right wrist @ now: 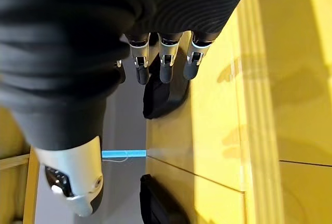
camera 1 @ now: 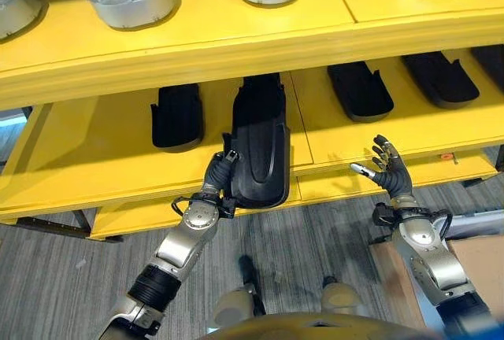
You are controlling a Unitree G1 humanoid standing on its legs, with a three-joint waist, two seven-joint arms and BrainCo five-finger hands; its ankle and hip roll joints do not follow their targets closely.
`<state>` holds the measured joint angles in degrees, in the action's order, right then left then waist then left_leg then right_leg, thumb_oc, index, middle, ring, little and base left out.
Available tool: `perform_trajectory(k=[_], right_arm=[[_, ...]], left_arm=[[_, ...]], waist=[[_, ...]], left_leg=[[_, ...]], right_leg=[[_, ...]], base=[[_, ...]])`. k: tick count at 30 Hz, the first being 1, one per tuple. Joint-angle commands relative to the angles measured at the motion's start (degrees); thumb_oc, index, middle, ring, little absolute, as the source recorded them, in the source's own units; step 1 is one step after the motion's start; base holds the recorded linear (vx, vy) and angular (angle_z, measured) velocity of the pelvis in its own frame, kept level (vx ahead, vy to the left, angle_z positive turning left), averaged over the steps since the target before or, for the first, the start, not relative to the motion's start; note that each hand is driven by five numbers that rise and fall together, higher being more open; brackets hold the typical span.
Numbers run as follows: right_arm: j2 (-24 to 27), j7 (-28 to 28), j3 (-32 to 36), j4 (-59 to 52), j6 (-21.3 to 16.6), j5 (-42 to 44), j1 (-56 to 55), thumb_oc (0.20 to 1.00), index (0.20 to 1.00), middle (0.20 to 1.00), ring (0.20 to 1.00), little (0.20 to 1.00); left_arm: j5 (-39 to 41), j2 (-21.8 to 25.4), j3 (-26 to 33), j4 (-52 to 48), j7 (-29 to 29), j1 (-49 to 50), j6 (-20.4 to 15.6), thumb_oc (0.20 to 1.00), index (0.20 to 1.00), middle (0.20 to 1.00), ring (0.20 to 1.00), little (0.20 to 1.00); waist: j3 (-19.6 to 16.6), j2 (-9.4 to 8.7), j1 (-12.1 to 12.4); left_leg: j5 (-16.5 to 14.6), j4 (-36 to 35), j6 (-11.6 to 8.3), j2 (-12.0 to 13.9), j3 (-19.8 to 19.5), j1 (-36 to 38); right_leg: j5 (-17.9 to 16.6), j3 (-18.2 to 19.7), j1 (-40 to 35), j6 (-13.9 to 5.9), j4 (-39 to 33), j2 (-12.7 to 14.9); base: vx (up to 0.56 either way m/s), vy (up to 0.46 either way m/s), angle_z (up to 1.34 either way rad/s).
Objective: Move parts from the plastic box to the shelf.
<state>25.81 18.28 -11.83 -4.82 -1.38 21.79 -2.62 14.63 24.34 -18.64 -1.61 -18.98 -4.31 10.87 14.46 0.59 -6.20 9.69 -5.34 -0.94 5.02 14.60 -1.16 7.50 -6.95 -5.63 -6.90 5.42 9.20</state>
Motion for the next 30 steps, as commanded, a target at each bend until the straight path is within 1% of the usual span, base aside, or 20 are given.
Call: perform_trajectory(k=[1, 3, 4, 8, 9, 10, 12, 14, 15, 16, 17, 19, 20, 21, 22, 23, 24, 26, 30], right_arm=[[-0.7, 0.8, 1.4, -5.0, -2.4, -0.4, 2.5, 1.000, 1.000, 1.000, 1.000, 1.000], [-0.9, 1.0, 1.5, -5.0, -2.8, -0.7, 2.8, 1.000, 1.000, 1.000, 1.000, 1.000], [-1.4, 0.7, 1.7, -4.7, -3.3, -1.6, 3.3, 1.000, 1.000, 1.000, 1.000, 1.000], [-1.7, 1.8, 2.1, -4.0, -4.2, -2.8, 3.9, 1.000, 1.000, 1.000, 1.000, 1.000], [-2.2, 2.7, 2.6, -3.4, -4.5, -3.2, 4.0, 1.000, 1.000, 1.000, 1.000, 1.000], [-2.5, 2.6, 2.9, -3.0, -4.5, -3.3, 4.2, 1.000, 1.000, 1.000, 1.000, 1.000], [-2.9, 2.5, 3.1, -2.3, -4.6, -4.3, 4.5, 1.000, 1.000, 1.000, 1.000, 1.000], [-3.3, 2.8, 3.1, -1.6, -4.6, -4.0, 4.4, 1.000, 1.000, 1.000, 1.000, 1.000], [-3.1, 2.8, 3.5, -1.5, -4.8, -3.9, 3.7, 1.000, 1.000, 1.000, 1.000, 1.000], [-2.9, 2.8, 3.9, -1.7, -5.1, -3.8, 2.9, 1.000, 1.000, 1.000, 1.000, 1.000], [-2.8, 2.8, 4.0, -1.7, -5.1, -3.8, 2.7, 1.000, 1.000, 1.000, 1.000, 1.000], [-2.5, 2.9, 4.9, -1.1, -5.9, -3.4, 2.1, 1.000, 1.000, 1.000, 1.000, 1.000], [-2.3, 3.2, 4.8, -0.7, -6.6, -3.5, 2.7, 1.000, 1.000, 1.000, 1.000, 1.000], [-2.6, 3.6, 4.5, -0.1, -7.0, -4.2, 3.4, 1.000, 1.000, 1.000, 1.000, 1.000], [-2.6, 3.7, 4.3, 0.8, -8.2, -4.6, 3.6, 1.000, 1.000, 1.000, 1.000, 1.000], [-2.5, 3.8, 4.3, 0.9, -8.4, -4.6, 3.7, 1.000, 1.000, 1.000, 1.000, 1.000], [-2.3, 4.2, 4.2, 1.8, -8.2, -4.1, 3.9, 1.000, 1.000, 1.000, 1.000, 1.000], [-2.0, 4.6, 4.3, 2.7, -8.3, -4.1, 3.8, 1.000, 1.000, 1.000, 1.000, 1.000], [-2.2, 4.6, 4.9, 3.4, -9.4, -4.8, 2.4, 1.000, 1.000, 1.000, 1.000, 1.000]], left_arm=[[-2.9, 2.1, 2.7, -3.8, 0.4, -3.2, -4.4, 0.200, 0.200, 0.200, 0.200, 0.200], [-2.9, 2.2, 3.2, -3.9, 0.5, -3.1, -4.6, 0.200, 0.200, 0.200, 0.200, 0.200], [-3.9, 2.5, 4.1, -4.2, 1.1, -2.8, -4.6, 0.200, 0.200, 0.200, 0.200, 0.200], [-4.4, 3.0, 5.1, -3.8, 2.1, -3.1, -4.2, 0.200, 0.200, 0.200, 0.200, 0.200], [-4.2, 3.2, 6.0, -3.3, 3.4, -2.8, -4.1, 0.200, 0.200, 0.200, 0.200, 0.200], [-4.3, 3.1, 6.5, -3.3, 3.8, -2.2, -4.1, 0.200, 0.200, 0.200, 0.200, 0.200], [-3.7, 3.0, 7.6, -3.7, 3.7, -0.6, -4.4, 0.200, 0.200, 0.200, 0.200, 0.200], [-3.1, 2.9, 8.6, -3.9, 2.8, 1.2, -5.3, 0.200, 0.200, 0.200, 0.200, 0.200], [-2.4, 2.7, 9.0, -3.9, 2.4, 2.0, -5.9, 0.200, 0.200, 0.200, 0.200, 0.200], [-1.9, 2.5, 9.2, -4.1, 2.2, 2.6, -6.2, 0.200, 0.200, 0.200, 0.200, 0.200], [-1.8, 2.4, 9.2, -4.2, 2.1, 2.8, -6.3, 0.200, 0.200, 0.200, 0.200, 0.200], [-0.4, 2.3, 9.6, -4.4, 2.2, 4.2, -7.3, 0.200, 0.200, 0.200, 0.200, 0.200], [0.0, 2.5, 9.8, -4.3, 2.0, 4.5, -7.8, 0.200, 0.200, 0.200, 0.200, 0.200], [-0.1, 2.6, 9.6, -3.9, 2.1, 4.2, -8.2, 0.200, 0.200, 0.200, 0.200, 0.200], [-0.3, 2.8, 9.5, -3.3, 2.8, 3.8, -8.3, 0.200, 0.200, 0.200, 0.200, 0.200], [-0.4, 2.7, 9.4, -3.2, 2.9, 3.7, -8.3, 0.200, 0.200, 0.200, 0.200, 0.200], [0.3, 2.2, 8.8, -2.0, 3.9, 3.1, -8.0, 0.200, 0.200, 0.200, 0.200, 0.200], [-0.1, 1.2, 8.1, -1.6, 4.2, 3.2, -8.4, 0.200, 0.200, 0.200, 0.200, 0.200], [-1.1, 0.9, 7.4, -1.2, 4.1, 3.6, -8.1, 0.200, 0.200, 0.200, 0.200, 0.200]], waist=[[-0.9, 0.17, 1.2], [-0.8, 0.10, 1.4], [-0.4, -0.24, 1.8], [-0.3, -0.68, 2.2], [-0.6, -0.81, 2.3], [-0.7, -0.79, 2.6], [-0.7, -0.51, 3.2], [-1.1, -0.34, 3.7], [-1.4, -0.38, 2.9], [-1.6, -0.54, 2.5], [-1.7, -0.60, 2.4], [-1.9, -1.32, 2.3], [-1.5, -1.64, 2.6], [-1.1, -1.82, 2.7], [-0.9, -1.71, 2.7], [-1.0, -1.61, 2.8], [-1.1, -1.55, 2.8], [-1.3, -1.17, 2.6], [-2.1, -0.65, 1.6]], left_leg=[[-9.7, 2.1, -0.30, 2.1, 1.3, 3.8], [-10.2, 3.1, 0.05, 1.9, 1.6, 3.4], [-11.4, 4.9, 0.89, 1.3, 2.1, 3.0], [-12.6, 5.9, 2.22, 0.2, 2.7, 2.8], [-12.7, 4.6, 2.87, -0.6, 3.3, 3.9], [-12.5, 3.2, 3.04, -1.1, 3.8, 4.8], [-12.0, 1.0, 3.10, -1.4, 4.6, 6.0], [-12.2, 0.3, 3.18, -1.5, 4.2, 5.9], [-12.2, 0.3, 3.20, -2.1, 3.2, 5.5], [-12.0, 0.3, 3.02, -2.8, 2.5, 5.1], [-11.9, 0.3, 2.95, -3.0, 2.4, 4.9], [-10.9, 0.3, 2.81, -4.6, 1.5, 2.9], [-10.4, 0.3, 2.80, -5.2, 1.3, 2.0], [-10.2, 0.3, 2.81, -5.6, 1.0, 1.7], [-10.0, 0.5, 2.68, -5.9, -0.2, 1.9], [-9.8, 0.5, 2.56, -5.7, -0.3, 1.7], [-9.7, 0.7, 2.24, -5.8, -1.1, 2.0], [-9.7, 0.7, 2.09, -5.6, -1.5, 2.8], [-10.0, 0.4, 2.12, -5.7, -1.6, 4.1]], right_leg=[[-0.5, -5.7, 4.1, -1.51, 5.2, 1.6], [-0.7, -5.6, 4.2, -1.72, 5.3, 1.9], [-0.8, -5.6, 3.8, -2.24, 5.5, 2.8], [-1.9, -5.5, 3.7, -2.39, 5.9, 3.7], [-3.9, -5.7, 4.2, -2.75, 6.4, 4.0], [-5.7, -6.5, 5.1, -3.00, 7.0, 4.1], [-6.4, -8.5, 6.2, -3.33, 8.6, 3.3], [-5.5, -9.0, 7.0, -3.30, 10.5, 1.2], [-4.6, -6.3, 8.0, -2.86, 12.3, -2.7], [-4.1, -4.7, 8.8, -2.21, 13.6, -5.5], [-4.0, -4.5, 9.0, -2.01, 13.9, -6.2], [-3.5, -3.2, 10.3, -0.92, 17.0, -10.9], [-2.6, -2.8, 10.3, -0.11, 16.7, -12.8], [-2.8, -1.9, 10.2, 0.09, 15.3, -13.6], [-1.7, -1.5, 8.9, 1.05, 11.7, -13.3], [-1.7, -1.4, 8.7, 1.35, 10.8, -13.5], [-1.0, -1.5, 7.1, 2.15, 7.1, -13.4], [-1.4, -1.4, 5.5, 2.47, 4.7, -13.1], [-2.1, -1.0, 4.7, 2.36, 3.5, -13.0]], base=[[-0.04, 0.138, -0.02], [-0.03, 0.150, -0.01], [-0.02, 0.180, 0.05], [0.00, 0.130, 0.06], [0.03, 0.138, 0.01], [0.04, 0.169, 0.00], [0.01, 0.105, -0.33], [0.00, 0.071, -0.68], [0.02, 0.067, -0.58], [0.03, 0.061, -0.32], [0.01, 0.054, -0.03], [-0.03, 0.010, 0.13], [-0.06, -0.063, 0.14], [-0.06, -0.142, 0.24], [-0.04, -0.118, 0.21], [-0.04, -0.177, 0.23], [-0.03, -0.151, 0.18], [0.00, -0.138, 0.21], [0.03, -0.091, 0.15]])
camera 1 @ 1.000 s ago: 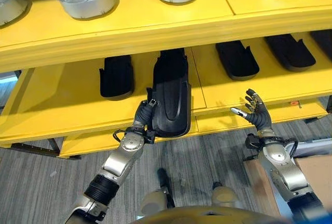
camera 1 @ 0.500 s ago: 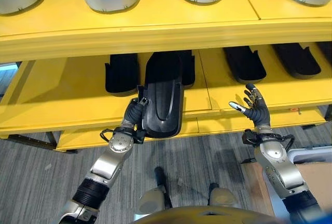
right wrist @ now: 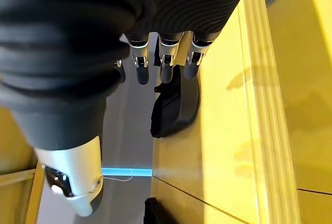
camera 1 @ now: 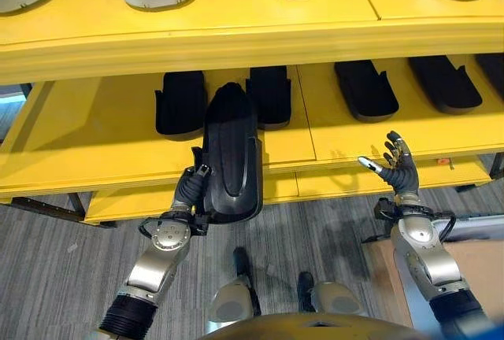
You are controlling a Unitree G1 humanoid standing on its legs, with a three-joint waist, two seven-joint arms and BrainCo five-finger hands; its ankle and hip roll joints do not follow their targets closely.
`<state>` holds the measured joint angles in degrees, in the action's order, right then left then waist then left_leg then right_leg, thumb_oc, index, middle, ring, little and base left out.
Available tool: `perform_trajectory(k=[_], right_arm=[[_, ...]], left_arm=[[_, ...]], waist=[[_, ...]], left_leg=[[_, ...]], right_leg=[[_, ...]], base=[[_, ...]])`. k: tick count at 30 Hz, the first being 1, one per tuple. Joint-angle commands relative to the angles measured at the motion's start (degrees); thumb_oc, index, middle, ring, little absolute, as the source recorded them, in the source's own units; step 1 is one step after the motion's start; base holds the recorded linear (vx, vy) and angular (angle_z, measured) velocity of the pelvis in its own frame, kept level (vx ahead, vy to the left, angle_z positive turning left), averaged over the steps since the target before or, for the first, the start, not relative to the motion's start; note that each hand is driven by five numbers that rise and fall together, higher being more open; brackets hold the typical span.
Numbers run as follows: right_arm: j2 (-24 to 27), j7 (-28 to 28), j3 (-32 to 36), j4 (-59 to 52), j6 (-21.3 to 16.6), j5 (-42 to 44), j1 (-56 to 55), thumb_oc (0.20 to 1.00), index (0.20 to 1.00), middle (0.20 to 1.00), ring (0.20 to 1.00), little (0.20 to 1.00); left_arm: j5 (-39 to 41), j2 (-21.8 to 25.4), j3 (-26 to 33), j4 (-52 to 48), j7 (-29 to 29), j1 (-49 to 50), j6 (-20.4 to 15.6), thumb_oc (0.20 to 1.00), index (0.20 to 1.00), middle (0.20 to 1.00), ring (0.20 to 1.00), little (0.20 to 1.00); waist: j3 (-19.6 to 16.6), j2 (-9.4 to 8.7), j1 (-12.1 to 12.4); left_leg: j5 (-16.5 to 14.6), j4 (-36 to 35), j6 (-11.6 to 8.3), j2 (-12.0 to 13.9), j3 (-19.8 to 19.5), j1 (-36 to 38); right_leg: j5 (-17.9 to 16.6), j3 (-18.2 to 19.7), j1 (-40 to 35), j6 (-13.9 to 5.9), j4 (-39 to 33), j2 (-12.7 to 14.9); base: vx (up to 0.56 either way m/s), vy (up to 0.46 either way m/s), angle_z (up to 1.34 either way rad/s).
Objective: Move parts from the plastic box to the shelf.
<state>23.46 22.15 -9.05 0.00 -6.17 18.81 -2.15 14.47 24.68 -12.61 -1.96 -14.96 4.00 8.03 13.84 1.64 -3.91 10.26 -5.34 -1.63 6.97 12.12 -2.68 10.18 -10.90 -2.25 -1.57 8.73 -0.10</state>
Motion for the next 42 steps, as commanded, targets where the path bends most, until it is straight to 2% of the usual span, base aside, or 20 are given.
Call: perform_trajectory(k=[1, 2, 3, 6, 9, 10, 11, 14, 16, 18, 21, 25, 30, 34, 38, 42], right_arm=[[0.1, 0.8, 2.4, -1.3, -4.6, -1.7, 1.6, 1.000, 1.000, 1.000, 1.000, 1.000], [0.1, 0.9, 2.6, -1.3, -4.7, -1.8, 1.4, 1.000, 1.000, 1.000, 1.000, 1.000], [0.3, 0.9, 2.8, -1.1, -4.6, -2.7, 1.5, 1.000, 1.000, 1.000, 1.000, 1.000], [0.6, 0.6, 2.4, -0.5, -4.5, -2.9, 2.3, 1.000, 1.000, 1.000, 1.000, 1.000], [0.6, 0.2, 1.7, -0.4, -4.2, -3.2, 3.0, 1.000, 1.000, 1.000, 1.000, 1.000], [1.2, -0.8, 1.3, -0.9, -4.3, -3.1, 2.9, 1.000, 1.000, 1.000, 1.000, 1.000], [1.3, -1.2, 1.2, -1.0, -4.3, -3.0, 2.9, 1.000, 1.000, 1.000, 1.000, 1.000], [2.7, -3.3, 0.9, -1.2, -3.3, -2.6, 2.6, 1.000, 1.000, 1.000, 1.000, 1.000], [4.1, -4.2, 1.1, -0.2, -3.1, -1.1, 2.0, 1.000, 1.000, 1.000, 1.000, 1.000], [5.1, -4.2, 1.8, 0.3, -4.2, -0.9, 1.2, 1.000, 1.000, 1.000, 1.000, 1.000], [6.5, -2.5, 4.1, -0.6, -4.9, 0.1, -0.4, 1.000, 1.000, 1.000, 1.000, 1.000], [6.7, -2.0, 6.0, -1.1, -6.1, 1.8, -2.4, 1.000, 1.000, 1.000, 1.000, 1.000], [6.4, -1.3, 6.4, -1.5, -5.7, 1.6, -3.1, 1.000, 1.000, 1.000, 1.000, 1.000], [5.6, -1.5, 7.0, -2.5, -4.3, 2.4, -3.4, 1.000, 1.000, 1.000, 1.000, 1.000], [4.3, -3.1, 6.4, -3.6, -4.0, 3.0, -3.1, 1.000, 1.000, 1.000, 1.000, 1.000], [2.5, -3.5, 5.1, -5.4, -4.0, 4.4, -2.2, 1.000, 1.000, 1.000, 1.000, 1.000]], left_arm=[[-1.1, 0.5, 1.2, -0.7, -0.1, -4.9, -5.0, 0.200, 0.200, 0.200, 0.200, 0.200], [-1.1, 0.5, 1.0, -0.4, -0.3, -5.3, -5.0, 0.200, 0.200, 0.200, 0.200, 0.200], [-0.9, 0.4, 0.8, -0.5, -0.8, -5.9, -5.1, 0.200, 0.200, 0.200, 0.200, 0.200], [-0.6, 0.3, 1.0, -1.5, -1.5, -5.9, -4.5, 0.200, 0.200, 0.200, 0.200, 0.200], [-0.3, 0.2, 1.4, -2.4, -1.7, -5.2, -3.9, 0.200, 0.200, 0.200, 0.200, 0.200], [0.6, 0.4, 1.7, -2.8, -1.7, -4.3, -4.2, 0.200, 0.200, 0.200, 0.200, 0.200], [0.6, 0.4, 1.8, -2.8, -1.7, -4.2, -4.4, 0.200, 0.200, 0.200, 0.200, 0.200], [1.3, 0.6, 1.6, -1.4, -2.3, -4.5, -5.8, 0.200, 0.200, 0.200, 0.200, 0.200], [2.0, 0.4, 1.0, 0.5, -1.4, -5.5, -8.9, 0.200, 0.200, 0.200, 0.200, 0.200], [1.1, 0.2, 0.1, 1.1, -1.7, -6.6, -10.5, 0.200, 0.200, 0.200, 0.200, 0.200], [0.4, 0.5, -1.9, 2.3, -1.6, -9.5, -11.2, 0.200, 0.200, 0.200, 0.200, 0.200], [-6.2, 0.9, -4.5, 2.1, -6.4, -12.4, -9.9, 0.200, 0.200, 0.200, 0.200, 0.200], [-7.0, 0.3, -6.5, 1.9, -7.1, -14.0, -7.6, 0.200, 0.200, 0.200, 0.200, 0.200], [-8.4, 0.6, -6.1, 0.2, -6.6, -12.4, -6.8, 0.200, 0.200, 0.200, 0.200, 0.200], [-13.7, 1.7, -5.0, -1.3, -9.0, -11.3, -9.1, 0.200, 0.200, 0.200, 0.200, 0.200], [-17.6, 2.9, -4.4, -3.3, -6.9, -11.1, -11.4, 0.200, 0.200, 0.200, 0.200, 0.200]], waist=[[-1.6, -1.56, -1.0], [-1.8, -1.36, -1.4], [-1.6, -1.01, -1.9], [-0.9, -0.85, -1.4], [-0.9, -0.63, -1.2], [-1.0, -0.54, -1.3], [-1.0, -0.54, -1.3], [-0.9, -0.76, -1.9], [-0.6, -1.33, -2.8], [-0.4, -1.73, -4.0], [-0.2, -1.75, -6.8], [-0.1, -1.50, -8.1], [-0.1, -0.67, -7.7], [-0.3, -0.18, -6.4], [-0.5, -1.00, -5.0], [-0.5, -3.42, -2.5]], left_leg=[[-10.8, 0.5, 2.84, -7.7, 1.2, 5.9], [-11.2, 1.0, 2.89, -7.8, 1.9, 6.3], [-13.0, 4.5, 3.21, -8.1, 3.3, 6.0], [-14.6, 9.0, 2.99, -7.9, 1.6, 4.8], [-14.7, 9.0, 2.13, -6.1, 1.2, 5.4], [-12.5, 7.3, 0.28, -3.3, -0.5, 5.6], [-12.0, 7.0, -0.01, -2.7, -0.8, 5.5], [-8.3, 5.1, -2.09, 2.2, -2.3, 4.3], [-4.3, 2.3, -2.95, 7.9, -3.1, 3.4], [-3.9, 0.9, -2.81, 10.5, -2.1, 3.1], [-4.6, 0.6, -2.94, 12.5, 1.6, 3.7], [-4.9, 1.0, -3.76, 11.6, 2.5, 4.4], [-6.4, 2.7, -4.11, 8.5, 2.4, 5.7], [-8.7, 3.1, -3.63, 5.7, 2.9, 7.1], [-9.7, 2.6, -2.68, 4.7, 3.5, 7.4], [-11.7, 4.6, -0.56, 3.4, 5.2, 5.2]], right_leg=[[-4.6, 2.8, 1.2, -2.97, 0.1, -3.6], [-4.3, 2.6, 1.2, -2.94, 0.0, -3.5], [-3.3, 2.0, 1.0, -2.39, 0.1, -2.9], [-2.5, 1.9, 0.7, -1.55, 0.9, -2.2], [-1.8, 1.8, 0.8, -1.08, 1.9, -2.0], [-0.7, 3.1, 1.0, -0.58, 2.9, -2.4], [-0.5, 3.3, 1.1, -0.53, 3.2, -2.4], [1.1, 4.7, 1.9, -0.07, 5.2, -1.7], [2.9, 5.3, 2.6, 0.66, 7.8, -0.7], [4.4, 5.1, 3.4, 0.93, 10.3, 0.5], [5.9, 3.9, 5.6, 0.92, 14.3, 2.3], [6.0, 3.7, 5.5, 0.44, 14.7, 3.4], [4.6, 2.6, 4.2, -0.84, 12.7, 5.4], [1.9, 1.6, 3.5, -3.81, 10.0, 8.1], [-0.2, 0.8, 3.0, -5.71, 7.7, 9.8], [-2.3, -0.5, 2.0, -7.72, 4.8, 12.0]], base=[[0.00, -0.053, 0.05], [-0.02, -0.063, 0.09], [-0.03, -0.038, 0.12], [-0.01, 0.004, 0.04], [0.03, 0.096, -0.24], [0.05, 0.166, -0.36], [0.05, 0.244, -0.39], [0.02, 0.215, -0.37], [0.05, 0.330, -0.33], [0.01, 0.336, -0.02], [0.00, 0.466, 0.27], [0.07, 0.424, 0.22], [0.08, 0.358, 0.34], [0.08, 0.252, 0.07], [0.01, 0.095, -0.05], [-0.09, 0.114, 0.03]])
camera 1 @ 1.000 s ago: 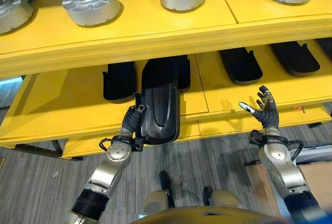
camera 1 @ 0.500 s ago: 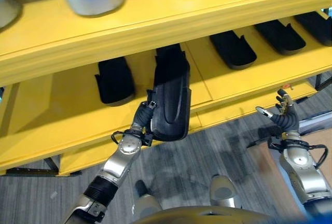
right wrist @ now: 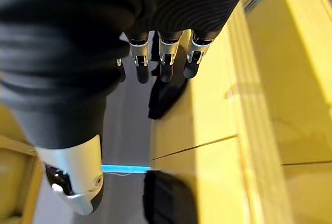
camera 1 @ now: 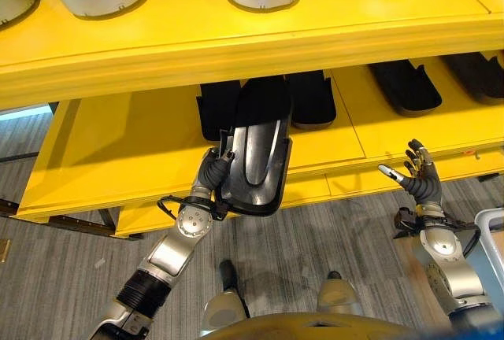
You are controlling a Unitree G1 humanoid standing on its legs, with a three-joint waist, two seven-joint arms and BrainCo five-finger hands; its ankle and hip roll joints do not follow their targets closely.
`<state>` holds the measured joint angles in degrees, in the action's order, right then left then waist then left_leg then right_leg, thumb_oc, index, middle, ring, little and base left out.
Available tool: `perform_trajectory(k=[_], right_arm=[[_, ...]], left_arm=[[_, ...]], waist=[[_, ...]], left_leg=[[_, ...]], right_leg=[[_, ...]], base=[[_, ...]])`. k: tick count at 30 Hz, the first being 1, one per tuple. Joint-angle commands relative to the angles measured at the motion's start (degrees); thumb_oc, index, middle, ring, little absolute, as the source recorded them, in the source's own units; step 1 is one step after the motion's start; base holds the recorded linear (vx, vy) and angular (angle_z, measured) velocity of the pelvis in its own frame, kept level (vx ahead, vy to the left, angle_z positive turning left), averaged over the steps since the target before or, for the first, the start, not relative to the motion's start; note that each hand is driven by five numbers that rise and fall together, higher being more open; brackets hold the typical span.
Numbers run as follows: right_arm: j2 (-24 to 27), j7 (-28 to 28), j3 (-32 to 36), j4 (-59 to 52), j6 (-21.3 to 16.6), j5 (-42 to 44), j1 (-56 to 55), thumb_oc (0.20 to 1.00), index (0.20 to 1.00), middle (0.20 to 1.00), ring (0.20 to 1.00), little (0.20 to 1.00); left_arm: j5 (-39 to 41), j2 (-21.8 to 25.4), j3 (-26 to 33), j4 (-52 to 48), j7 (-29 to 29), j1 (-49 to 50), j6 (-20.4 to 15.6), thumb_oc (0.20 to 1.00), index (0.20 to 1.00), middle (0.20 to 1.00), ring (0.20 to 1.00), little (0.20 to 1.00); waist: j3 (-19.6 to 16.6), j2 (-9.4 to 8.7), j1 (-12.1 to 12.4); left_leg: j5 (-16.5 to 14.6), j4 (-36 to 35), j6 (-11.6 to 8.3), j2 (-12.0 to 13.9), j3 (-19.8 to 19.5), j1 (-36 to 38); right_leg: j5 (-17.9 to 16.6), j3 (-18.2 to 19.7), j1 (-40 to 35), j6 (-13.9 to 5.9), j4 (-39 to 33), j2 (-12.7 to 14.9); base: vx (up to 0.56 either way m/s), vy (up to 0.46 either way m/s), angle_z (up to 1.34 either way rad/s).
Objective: Move parts from the plastic box to the shelf.
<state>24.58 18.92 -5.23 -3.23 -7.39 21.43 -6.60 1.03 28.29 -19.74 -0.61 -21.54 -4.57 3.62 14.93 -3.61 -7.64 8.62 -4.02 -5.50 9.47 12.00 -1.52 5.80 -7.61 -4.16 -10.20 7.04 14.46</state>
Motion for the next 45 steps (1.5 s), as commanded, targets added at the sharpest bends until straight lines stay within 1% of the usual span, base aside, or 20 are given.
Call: perform_trajectory(k=[1, 3, 5, 6, 8, 9, 10, 12, 15, 17, 21, 25, 27, 28, 30, 31, 34, 39, 43, 45], right_arm=[[0.7, 0.4, 0.7, -2.0, -3.4, 1.5, 3.0, 1.000, 1.000, 1.000, 1.000, 1.000], [-0.1, 0.7, 0.0, -1.5, -3.6, 0.8, 4.1, 1.000, 1.000, 1.000, 1.000, 1.000], [-0.9, 0.0, -1.3, -0.4, -4.3, 1.4, 5.7, 1.000, 1.000, 1.000, 1.000, 1.000], [-1.5, -2.0, -2.0, 0.6, -4.9, 1.8, 6.6, 1.000, 1.000, 1.000, 1.000, 1.000], [-1.2, -2.4, -2.6, 0.1, -5.3, 1.3, 6.7, 1.000, 1.000, 1.000, 1.000, 1.000], [-1.0, -2.9, -2.8, -0.2, -5.7, 0.4, 6.7, 1.000, 1.000, 1.000, 1.000, 1.000], [-0.7, -3.2, -3.0, -0.4, -5.9, 0.3, 6.8, 1.000, 1.000, 1.000, 1.000, 1.000], [0.0, -3.3, -3.5, -0.7, -6.5, 0.2, 7.7, 1.000, 1.000, 1.000, 1.000, 1.000], [0.4, -1.9, -5.3, -0.4, -6.8, -1.1, 9.0, 1.000, 1.000, 1.000, 1.000, 1.000], [0.1, -1.3, -5.7, -0.1, -6.4, -2.5, 9.0, 1.000, 1.000, 1.000, 1.000, 1.000], [-0.3, -2.2, -5.5, 1.1, -6.2, -3.2, 8.6, 1.000, 1.000, 1.000, 1.000, 1.000], [-0.1, -2.1, -5.8, 1.4, -6.3, -4.2, 8.5, 1.000, 1.000, 1.000, 1.000, 1.000], [0.5, -1.6, -5.8, 1.6, -5.6, -4.9, 8.9, 1.000, 1.000, 1.000, 1.000, 1.000], [1.0, -1.8, -5.8, 1.6, -5.5, -5.2, 9.2, 1.000, 1.000, 1.000, 1.000, 1.000], [1.9, -2.2, -5.7, 1.4, -5.4, -5.4, 9.4, 1.000, 1.000, 1.000, 1.000, 1.000], [2.9, -2.7, -5.6, 1.4, -5.8, -5.3, 9.8, 1.000, 1.000, 1.000, 1.000, 1.000], [3.8, -2.9, -5.5, 1.6, -6.2, -4.2, 10.1, 1.000, 1.000, 1.000, 1.000, 1.000], [4.8, -2.2, -4.6, 1.8, -5.5, -0.5, 9.4, 1.000, 1.000, 1.000, 1.000, 1.000], [4.4, -0.9, -3.0, 1.3, -5.9, -0.1, 7.9, 1.000, 1.000, 1.000, 1.000, 1.000], [3.8, -0.7, -2.1, 0.7, -5.0, 1.1, 6.8, 1.000, 1.000, 1.000, 1.000, 1.000]], left_arm=[[-5.3, -0.4, 2.5, -5.7, 0.7, -2.5, -6.5, 0.200, 0.200, 0.200, 0.200, 0.200], [-5.6, -0.2, 2.5, -5.6, 1.2, -2.4, -6.0, 0.200, 0.200, 0.200, 0.200, 0.200], [-5.2, 0.4, 3.2, -5.0, 0.2, -0.9, -6.8, 0.200, 0.200, 0.200, 0.200, 0.200], [-5.3, 0.7, 4.6, -5.2, -0.5, 1.1, -6.9, 0.200, 0.200, 0.200, 0.200, 0.200], [-4.3, 0.1, 4.3, -4.8, -0.5, 0.8, -6.2, 0.200, 0.200, 0.200, 0.200, 0.200], [-3.1, -0.3, 4.1, -4.5, -0.6, 0.5, -5.9, 0.200, 0.200, 0.200, 0.200, 0.200], [-2.0, -0.6, 3.8, -4.2, -0.9, 0.3, -5.9, 0.200, 0.200, 0.200, 0.200, 0.200], [-0.2, -0.4, 3.3, -4.3, -0.9, -1.1, -5.4, 0.200, 0.200, 0.200, 0.200, 0.200], [3.8, -1.0, 2.6, -1.4, 1.5, -3.0, -6.1, 0.200, 0.200, 0.200, 0.200, 0.200], [5.0, -1.8, 2.1, -0.8, 2.8, -3.2, -6.2, 0.200, 0.200, 0.200, 0.200, 0.200], [4.3, -3.2, 1.7, -0.7, 4.3, -2.6, -5.6, 0.200, 0.200, 0.200, 0.200, 0.200], [3.3, -3.3, 1.5, -0.8, 3.7, -2.6, -5.7, 0.200, 0.200, 0.200, 0.200, 0.200], [3.4, -3.2, 2.1, -1.6, 3.3, -1.9, -6.0, 0.200, 0.200, 0.200, 0.200, 0.200], [3.6, -3.1, 2.4, -2.0, 2.9, -1.4, -6.5, 0.200, 0.200, 0.200, 0.200, 0.200], [4.5, -2.8, 3.2, -2.3, 2.6, -0.6, -7.2, 0.200, 0.200, 0.200, 0.200, 0.200], [5.1, -2.5, 3.5, -2.0, 2.2, -0.4, -8.2, 0.200, 0.200, 0.200, 0.200, 0.200], [5.5, -2.3, 3.4, -1.4, 2.0, -0.6, -9.0, 0.200, 0.200, 0.200, 0.200, 0.200], [6.2, -2.2, 2.1, -0.2, 0.7, -2.0, -9.0, 0.200, 0.200, 0.200, 0.200, 0.200], [6.3, -2.5, 1.8, -0.6, 0.0, -2.6, -8.4, 0.200, 0.200, 0.200, 0.200, 0.200], [6.0, -2.7, 1.5, -0.8, -0.8, -3.0, -7.1, 0.200, 0.200, 0.200, 0.200, 0.200]], waist=[[-1.2, 1.06, 1.9], [-1.2, 0.68, 2.5], [-1.2, 0.55, 3.7], [-1.5, 0.55, 4.7], [-2.0, 0.59, 3.9], [-2.3, 0.79, 3.6], [-2.5, 0.75, 3.5], [-2.1, 0.58, 3.6], [-1.6, 1.11, 4.1], [-1.5, 1.40, 4.3], [-1.9, 2.05, 3.3], [-2.2, 2.66, 2.7], [-2.1, 3.38, 2.9], [-2.0, 3.65, 2.9], [-1.9, 3.82, 2.7], [-1.6, 3.82, 2.2], [-1.4, 3.81, 1.4], [-1.3, 4.87, -0.1], [-1.4, 5.63, -0.6], [-1.6, 6.19, -0.6]], left_leg=[[-10.9, 4.1, 4.24, 0.2, 5.7, 3.6], [-11.1, 3.6, 4.94, -0.3, 6.8, 3.9], [-11.5, 0.9, 4.93, -0.7, 9.1, 6.5], [-10.7, -0.4, 4.55, 0.0, 11.1, 6.9], [-10.5, -0.7, 4.61, -1.2, 9.0, 6.4], [-9.1, -1.0, 4.59, -1.6, 8.8, 5.5], [-8.8, -1.0, 4.36, -2.3, 8.2, 4.9], [-8.7, 0.6, 4.15, -4.1, 5.1, 3.2], [-8.9, 3.1, 4.81, -5.6, 1.3, 1.1], [-9.2, 3.7, 4.89, -6.0, 0.8, 1.1], [-10.2, 4.6, 5.33, -6.2, 2.7, 2.3], [-9.7, 4.8, 4.31, -4.4, 2.4, 2.8], [-7.5, 3.5, 2.37, -1.6, -0.6, 2.8], [-5.9, 3.0, 1.21, 0.8, -2.0, 2.4], [-3.9, 1.8, 0.58, 4.5, -3.7, 2.1], [-2.0, 0.0, 0.39, 7.6, -4.9, 2.0], [-1.3, -0.8, 0.24, 10.0, -5.3, 1.4], [-3.4, -0.7, -0.40, 9.3, -5.0, 2.1], [-3.3, 0.5, -0.91, 7.6, -4.0, 3.2], [-4.4, 0.6, -1.13, 5.7, -3.6, 4.5]], right_leg=[[1.4, -4.6, 3.2, 0.17, 6.4, -1.8], [-0.5, -5.7, 3.2, -0.18, 6.2, -1.4], [-2.8, -9.2, 4.4, -1.47, 8.2, -1.0], [-0.7, -12.5, 3.5, -0.87, 7.6, -3.4], [0.2, -7.9, 4.9, 0.42, 8.5, -7.9], [0.3, -6.7, 5.7, 2.38, 8.3, -11.4], [1.1, -6.4, 5.8, 3.28, 8.2, -13.2], [2.8, -4.1, 5.1, 5.13, 6.2, -14.8], [3.2, -2.5, 4.9, 6.99, 5.2, -16.4], [3.2, -3.1, 3.8, 7.32, 4.4, -16.3], [3.0, -3.8, 2.5, 7.26, 3.5, -16.1], [3.9, -3.5, 2.8, 7.70, 4.8, -16.0], [5.6, -2.2, 3.0, 8.22, 6.8, -16.0], [6.7, -1.6, 3.2, 8.60, 8.4, -15.5], [8.0, -0.7, 4.0, 9.07, 11.1, -14.6], [9.7, 0.2, 5.4, 9.50, 14.4, -13.7], [11.1, 0.9, 6.6, 9.77, 17.4, -12.6], [12.8, 2.0, 7.6, 9.20, 20.6, -10.1], [11.3, 1.4, 6.3, 8.12, 17.9, -8.9], [9.2, 1.1, 5.6, 6.06, 15.2, -7.1]], base=[[-0.08, 0.066, 0.08], [-0.06, 0.067, 0.09], [-0.01, 0.067, -0.24], [0.00, 0.015, -0.66], [-0.03, -0.041, -0.61], [-0.05, -0.066, -0.20], [-0.07, -0.091, 0.09], [-0.02, -0.124, 0.54], [-0.05, -0.238, 0.49], [-0.01, -0.183, 0.57], [0.01, -0.096, 0.34], [0.01, 0.017, 0.01], [0.06, 0.143, -0.07], [0.07, 0.253, -0.18], [0.06, 0.346, -0.29], [0.05, 0.323, -0.52], [0.06, 0.303, -0.38], [0.11, 0.470, -0.07], [0.09, 0.384, -0.02], [0.11, 0.339, 0.08]])
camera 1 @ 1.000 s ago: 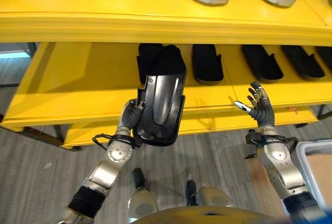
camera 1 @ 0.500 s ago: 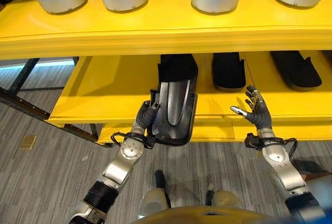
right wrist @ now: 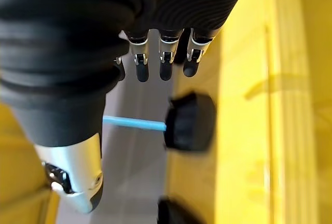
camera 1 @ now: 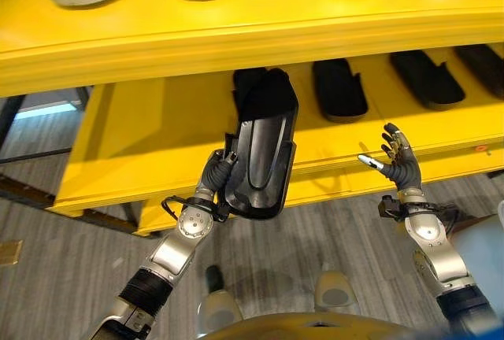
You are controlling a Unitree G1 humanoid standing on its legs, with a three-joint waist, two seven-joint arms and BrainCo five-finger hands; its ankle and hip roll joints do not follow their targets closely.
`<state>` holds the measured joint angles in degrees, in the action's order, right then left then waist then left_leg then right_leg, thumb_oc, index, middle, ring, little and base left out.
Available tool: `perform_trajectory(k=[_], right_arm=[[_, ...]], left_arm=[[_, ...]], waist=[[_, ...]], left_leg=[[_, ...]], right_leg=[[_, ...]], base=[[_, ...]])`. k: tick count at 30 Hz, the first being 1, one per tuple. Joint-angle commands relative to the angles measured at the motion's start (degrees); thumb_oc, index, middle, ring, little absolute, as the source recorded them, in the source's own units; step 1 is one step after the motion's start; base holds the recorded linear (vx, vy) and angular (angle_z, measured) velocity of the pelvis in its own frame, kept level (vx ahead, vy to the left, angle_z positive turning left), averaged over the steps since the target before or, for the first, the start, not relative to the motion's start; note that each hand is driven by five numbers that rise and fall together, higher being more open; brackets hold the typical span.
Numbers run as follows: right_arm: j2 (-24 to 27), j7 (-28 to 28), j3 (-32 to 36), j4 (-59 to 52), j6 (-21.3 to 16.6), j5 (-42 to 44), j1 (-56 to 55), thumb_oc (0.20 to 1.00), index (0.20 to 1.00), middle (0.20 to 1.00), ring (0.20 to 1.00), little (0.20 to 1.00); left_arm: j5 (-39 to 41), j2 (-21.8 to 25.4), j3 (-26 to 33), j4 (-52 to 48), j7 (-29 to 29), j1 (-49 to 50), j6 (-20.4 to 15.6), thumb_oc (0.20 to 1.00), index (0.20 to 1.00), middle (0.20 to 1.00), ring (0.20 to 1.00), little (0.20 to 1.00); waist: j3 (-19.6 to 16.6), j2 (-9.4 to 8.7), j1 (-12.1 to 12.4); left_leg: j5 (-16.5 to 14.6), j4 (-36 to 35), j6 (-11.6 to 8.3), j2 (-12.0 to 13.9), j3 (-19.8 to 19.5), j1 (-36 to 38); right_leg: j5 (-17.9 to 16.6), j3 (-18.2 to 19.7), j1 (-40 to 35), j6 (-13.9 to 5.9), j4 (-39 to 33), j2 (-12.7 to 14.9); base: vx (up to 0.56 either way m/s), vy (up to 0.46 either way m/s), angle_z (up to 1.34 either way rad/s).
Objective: Move parts from the plastic box to the shelf.
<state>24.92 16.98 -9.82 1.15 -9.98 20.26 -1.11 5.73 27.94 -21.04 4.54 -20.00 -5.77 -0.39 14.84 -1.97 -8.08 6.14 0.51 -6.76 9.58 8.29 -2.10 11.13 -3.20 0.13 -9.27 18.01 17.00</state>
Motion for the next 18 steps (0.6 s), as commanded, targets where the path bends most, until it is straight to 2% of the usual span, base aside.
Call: perform_trajectory(k=[1, 4, 9, 15, 18], right_arm=[[3.4, 0.8, 2.6, -3.9, -2.2, 2.1, 1.0, 1.000, 1.000, 1.000, 1.000, 1.000], [2.4, -0.6, 2.5, -5.7, -0.3, 4.2, -0.3, 1.000, 1.000, 1.000, 1.000, 1.000], [2.8, -1.9, 3.1, -12.2, -1.4, 2.1, -1.5, 1.000, 1.000, 1.000, 1.000, 1.000], [3.7, -4.0, 2.8, -15.9, 0.9, 6.0, -0.1, 1.000, 1.000, 1.000, 1.000, 1.000], [4.7, -6.7, 2.3, -17.7, -0.3, 5.9, 1.2, 1.000, 1.000, 1.000, 1.000, 1.000]], left_arm=[[0.8, -2.3, 2.7, -6.1, -2.8, -1.8, -2.8, 0.200, 0.200, 0.200, 0.200, 0.200], [1.3, -2.1, 3.1, -7.1, -2.1, -1.0, -0.5, 0.200, 0.200, 0.200, 0.200, 0.200], [-0.4, -0.7, 5.4, -10.6, -2.4, 2.1, -1.3, 0.200, 0.200, 0.200, 0.200, 0.200], [-2.5, -0.1, 7.5, -12.8, -4.8, 1.8, -2.4, 0.200, 0.200, 0.200, 0.200, 0.200], [-3.7, 0.4, 8.2, -12.7, -6.7, -0.6, -2.4, 0.200, 0.200, 0.200, 0.200, 0.200]], waist=[[-1.6, 4.71, -0.1], [-1.7, 4.15, 0.6], [-0.5, 2.36, 2.8], [1.5, 1.16, 4.7], [2.8, 0.61, 5.3]], left_leg=[[-2.4, -4.4, 0.24, 4.8, 0.3, 5.8], [-3.5, -4.9, 0.84, 3.6, 0.3, 6.4], [-4.5, -4.3, 1.55, 3.1, 0.4, 4.4], [-4.2, -2.0, 1.56, 3.0, -0.5, -0.2], [-4.1, 0.1, 1.65, 2.5, -1.7, -3.0]], right_leg=[[2.9, -3.3, 1.0, 4.40, 2.8, -9.1], [0.9, -3.6, 0.4, 3.02, -0.4, -8.1], [-0.8, -4.7, 0.8, 1.78, -2.8, -7.3], [-0.2, -4.2, 2.1, 2.05, -2.3, -8.2], [0.7, -3.7, 3.1, 2.57, -0.8, -9.0]], base=[[0.08, 0.241, 0.02], [0.05, 0.104, -0.13], [-0.03, -0.034, 0.01], [-0.05, -0.054, 0.02], [-0.06, -0.067, 0.08]])
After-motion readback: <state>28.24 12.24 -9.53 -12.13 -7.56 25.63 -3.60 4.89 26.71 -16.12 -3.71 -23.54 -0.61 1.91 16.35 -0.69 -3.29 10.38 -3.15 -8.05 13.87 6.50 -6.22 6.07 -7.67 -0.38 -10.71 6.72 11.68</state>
